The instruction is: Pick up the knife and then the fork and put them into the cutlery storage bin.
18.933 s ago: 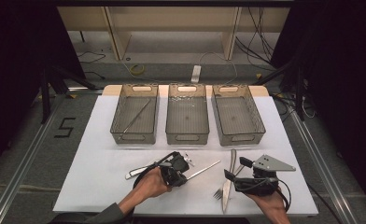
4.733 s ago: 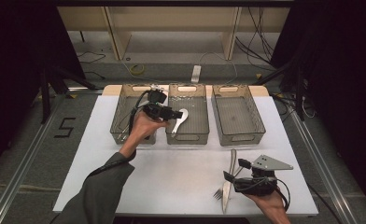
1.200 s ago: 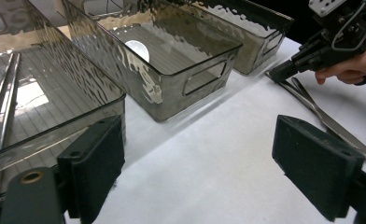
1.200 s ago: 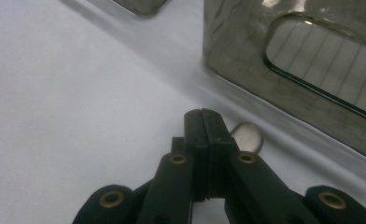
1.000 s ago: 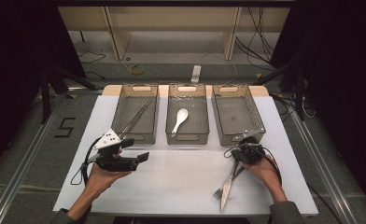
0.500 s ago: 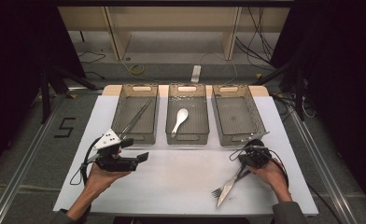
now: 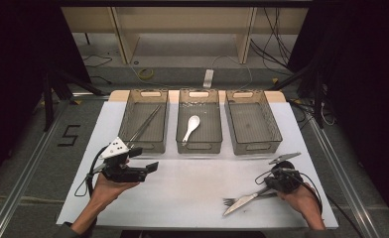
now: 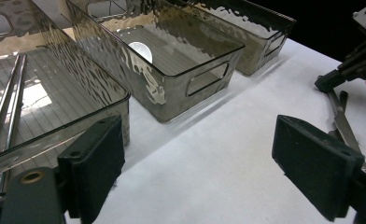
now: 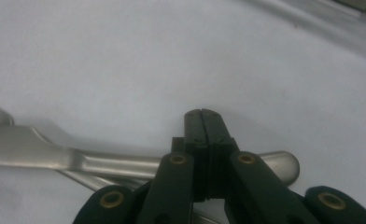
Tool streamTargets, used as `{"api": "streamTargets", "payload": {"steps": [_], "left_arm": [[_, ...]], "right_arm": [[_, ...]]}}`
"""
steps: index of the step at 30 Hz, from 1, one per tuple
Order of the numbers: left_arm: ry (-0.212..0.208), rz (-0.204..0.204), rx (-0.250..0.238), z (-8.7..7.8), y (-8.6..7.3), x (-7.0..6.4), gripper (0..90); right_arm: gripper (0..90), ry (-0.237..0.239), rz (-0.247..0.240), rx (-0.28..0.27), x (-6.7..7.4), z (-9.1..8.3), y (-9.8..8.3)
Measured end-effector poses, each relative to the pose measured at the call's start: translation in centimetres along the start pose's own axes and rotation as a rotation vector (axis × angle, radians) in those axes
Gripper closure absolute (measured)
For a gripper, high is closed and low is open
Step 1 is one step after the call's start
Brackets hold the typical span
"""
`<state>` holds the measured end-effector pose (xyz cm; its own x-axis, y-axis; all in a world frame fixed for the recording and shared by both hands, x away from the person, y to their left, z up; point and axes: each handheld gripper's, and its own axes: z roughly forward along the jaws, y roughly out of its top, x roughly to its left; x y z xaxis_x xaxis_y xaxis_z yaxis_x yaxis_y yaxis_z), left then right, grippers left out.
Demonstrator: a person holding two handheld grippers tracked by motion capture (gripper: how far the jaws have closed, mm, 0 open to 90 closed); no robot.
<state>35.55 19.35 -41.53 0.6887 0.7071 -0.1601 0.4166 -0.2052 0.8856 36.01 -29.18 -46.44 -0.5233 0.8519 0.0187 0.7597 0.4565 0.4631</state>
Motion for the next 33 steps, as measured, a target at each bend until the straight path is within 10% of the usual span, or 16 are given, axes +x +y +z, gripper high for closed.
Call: {"api": "streamTargets", "payload": {"steps": [22,33], "left_arm": [[-0.006,0.006,0.007,0.2,0.0,-0.1,16.4],[-0.003,0.008,0.010,0.3,0.0,-0.1,16.4]], "right_arm": [[85.1,-0.039,-0.087,0.018,1.0,-1.8,-1.7],[42.6,0.043,-0.319,0.080,2.6,-3.0,-1.1]]}}
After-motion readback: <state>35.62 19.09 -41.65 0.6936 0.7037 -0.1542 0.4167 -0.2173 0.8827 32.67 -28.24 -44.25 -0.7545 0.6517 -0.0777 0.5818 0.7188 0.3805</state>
